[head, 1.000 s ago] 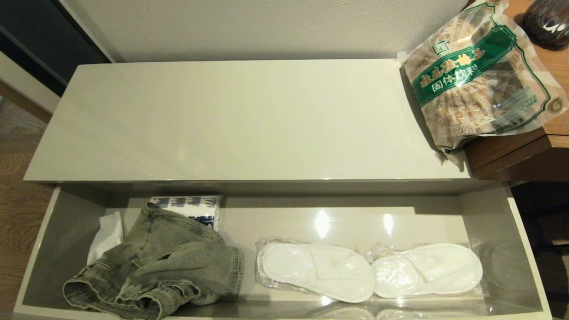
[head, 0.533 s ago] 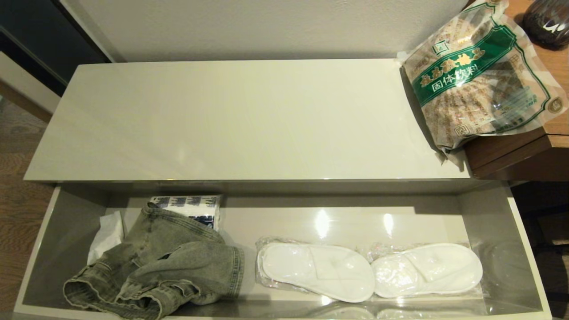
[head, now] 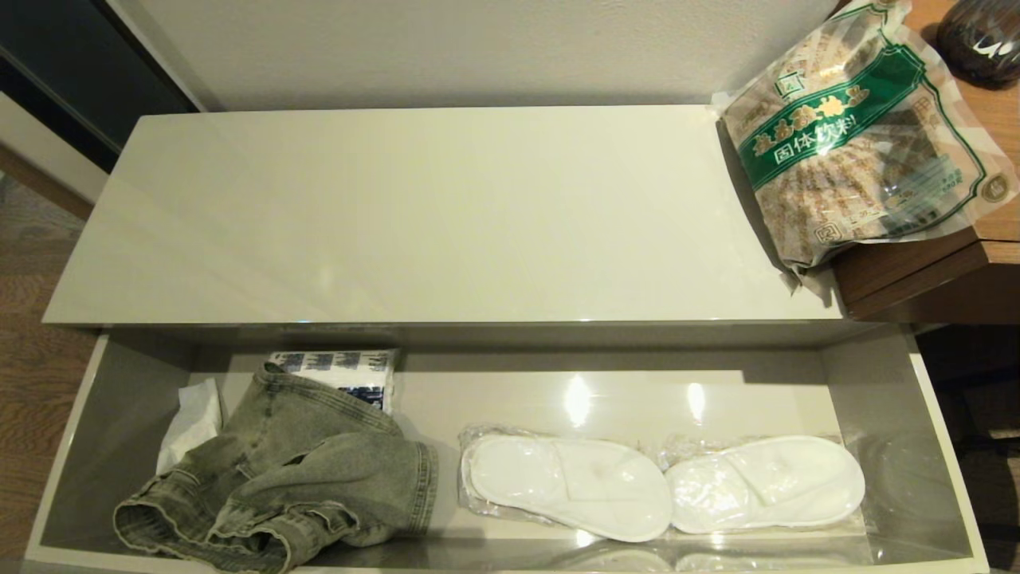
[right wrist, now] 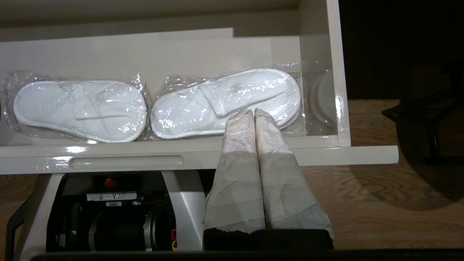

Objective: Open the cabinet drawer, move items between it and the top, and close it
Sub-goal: Open the drawer, then pick up the solid drinks on the table

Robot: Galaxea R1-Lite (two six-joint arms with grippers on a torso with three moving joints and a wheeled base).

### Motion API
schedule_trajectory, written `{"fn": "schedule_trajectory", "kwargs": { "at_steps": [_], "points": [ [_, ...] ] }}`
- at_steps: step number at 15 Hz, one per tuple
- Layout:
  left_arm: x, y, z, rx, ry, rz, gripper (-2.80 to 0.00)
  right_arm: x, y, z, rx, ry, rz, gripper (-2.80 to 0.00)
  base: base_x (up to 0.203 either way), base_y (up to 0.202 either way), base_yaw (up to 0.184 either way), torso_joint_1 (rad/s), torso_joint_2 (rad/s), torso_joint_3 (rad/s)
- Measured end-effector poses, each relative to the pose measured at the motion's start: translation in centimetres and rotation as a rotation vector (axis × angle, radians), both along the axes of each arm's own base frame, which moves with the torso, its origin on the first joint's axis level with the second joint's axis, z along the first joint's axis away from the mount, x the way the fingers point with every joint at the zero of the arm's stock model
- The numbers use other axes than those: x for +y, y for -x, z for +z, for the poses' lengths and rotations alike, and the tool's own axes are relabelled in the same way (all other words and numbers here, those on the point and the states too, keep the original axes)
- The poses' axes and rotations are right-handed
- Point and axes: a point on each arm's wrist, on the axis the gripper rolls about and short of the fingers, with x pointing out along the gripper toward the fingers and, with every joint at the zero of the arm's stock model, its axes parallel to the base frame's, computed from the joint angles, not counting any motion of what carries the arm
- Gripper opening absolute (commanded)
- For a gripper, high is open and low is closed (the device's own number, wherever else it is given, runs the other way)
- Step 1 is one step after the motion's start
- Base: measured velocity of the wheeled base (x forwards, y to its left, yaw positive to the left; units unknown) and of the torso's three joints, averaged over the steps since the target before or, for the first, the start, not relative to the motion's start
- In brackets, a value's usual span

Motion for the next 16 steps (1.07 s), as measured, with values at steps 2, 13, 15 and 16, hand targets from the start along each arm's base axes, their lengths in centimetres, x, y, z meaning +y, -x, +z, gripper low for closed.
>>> {"fn": "schedule_trajectory", "kwargs": {
  "at_steps": [2, 13, 15, 16],
  "points": [
    [-0.1, -0.1, -0.8, 0.073, -0.082, -0.048, -2.8, 0.0, 0.0, 0.0, 0.0, 0.0, -0.001, -2.8, 0.0, 0.0, 0.0, 0.0, 0.0, 0.0],
    [-0.2, -0.1, -1.3, 0.12, -0.077, -0.066, -2.8, 0.0, 0.0, 0.0, 0.0, 0.0, 0.0, -2.8, 0.0, 0.0, 0.0, 0.0, 0.0, 0.0],
    [-0.2, -0.1, -1.3, 0.12, -0.077, -0.065, -2.8, 0.0, 0.0, 0.0, -0.001, 0.0, 0.0, -2.8, 0.0, 0.0, 0.0, 0.0, 0.0, 0.0],
    [-0.2, -0.1, -1.3, 0.12, -0.076, -0.065, -2.8, 0.0, 0.0, 0.0, -0.001, 0.0, 0.0, -2.8, 0.0, 0.0, 0.0, 0.0, 0.0, 0.0]
  ]
}}
